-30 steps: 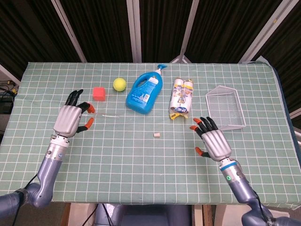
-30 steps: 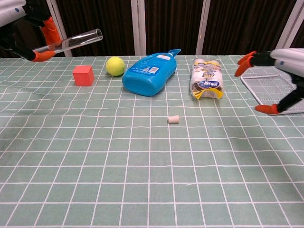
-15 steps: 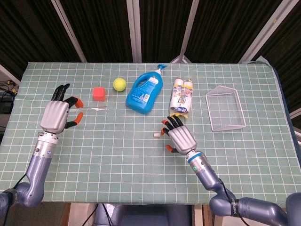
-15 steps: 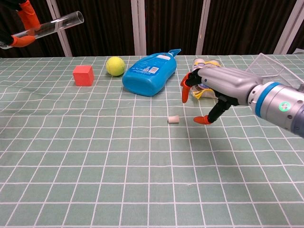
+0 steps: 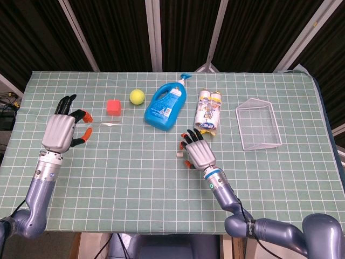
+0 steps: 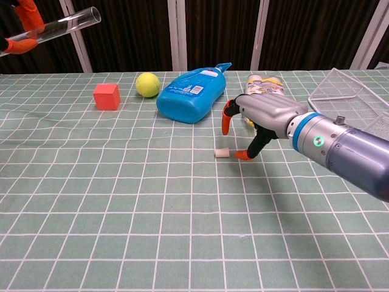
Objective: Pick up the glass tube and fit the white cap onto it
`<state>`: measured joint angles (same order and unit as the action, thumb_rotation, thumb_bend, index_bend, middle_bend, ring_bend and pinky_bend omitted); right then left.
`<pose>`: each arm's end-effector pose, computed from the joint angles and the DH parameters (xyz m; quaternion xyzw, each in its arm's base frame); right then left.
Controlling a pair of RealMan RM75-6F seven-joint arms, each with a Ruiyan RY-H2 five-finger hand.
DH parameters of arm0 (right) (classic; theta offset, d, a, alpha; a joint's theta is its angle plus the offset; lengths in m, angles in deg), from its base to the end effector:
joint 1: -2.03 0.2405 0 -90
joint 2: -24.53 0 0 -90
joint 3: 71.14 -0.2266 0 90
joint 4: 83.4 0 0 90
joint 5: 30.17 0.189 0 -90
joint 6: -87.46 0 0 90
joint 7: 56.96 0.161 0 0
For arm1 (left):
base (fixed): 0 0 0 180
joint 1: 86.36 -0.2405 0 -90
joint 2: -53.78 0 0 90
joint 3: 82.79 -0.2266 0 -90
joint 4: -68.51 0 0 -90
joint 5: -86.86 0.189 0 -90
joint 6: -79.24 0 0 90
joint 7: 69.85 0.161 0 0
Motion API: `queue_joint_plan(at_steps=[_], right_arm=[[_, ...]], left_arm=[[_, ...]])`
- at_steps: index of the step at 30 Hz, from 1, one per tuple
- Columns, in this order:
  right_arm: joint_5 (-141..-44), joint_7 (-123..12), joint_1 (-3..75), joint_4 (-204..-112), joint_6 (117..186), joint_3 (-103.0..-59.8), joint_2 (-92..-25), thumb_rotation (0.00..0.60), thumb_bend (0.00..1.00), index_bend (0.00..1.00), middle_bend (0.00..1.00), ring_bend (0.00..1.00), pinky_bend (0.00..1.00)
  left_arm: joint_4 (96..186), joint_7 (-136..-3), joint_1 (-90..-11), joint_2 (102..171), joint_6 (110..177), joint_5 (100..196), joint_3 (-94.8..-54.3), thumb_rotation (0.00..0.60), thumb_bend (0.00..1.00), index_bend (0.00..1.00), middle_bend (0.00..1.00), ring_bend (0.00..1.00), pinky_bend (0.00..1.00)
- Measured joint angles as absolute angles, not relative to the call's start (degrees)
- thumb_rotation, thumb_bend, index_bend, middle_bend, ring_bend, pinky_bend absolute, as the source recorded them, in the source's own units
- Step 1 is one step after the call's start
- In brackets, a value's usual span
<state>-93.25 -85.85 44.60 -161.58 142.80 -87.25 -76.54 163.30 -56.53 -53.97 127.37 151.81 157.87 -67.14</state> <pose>-0.0907 -0.3362 -0.0405 0.7354 -0.3632 0.3835 0.4245 -0.1441 0.3339 0.1284 -0.6227 -0.3243 -0.4848 0.5216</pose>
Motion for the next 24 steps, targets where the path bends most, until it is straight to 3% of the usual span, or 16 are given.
queue_joint_plan(at_steps=[24], right_arm=[[-87.9,-86.7,48.5,-153.1,141.8,-87.7,-82.7,0.6,0.33,0.46,0.19,0.07,0.04]], left_arm=[[161.1,-57.3,-53.2,128.4,150.8,157.9,-67.4,0.6,0.63,0.53,0.51,0.05,0.0]])
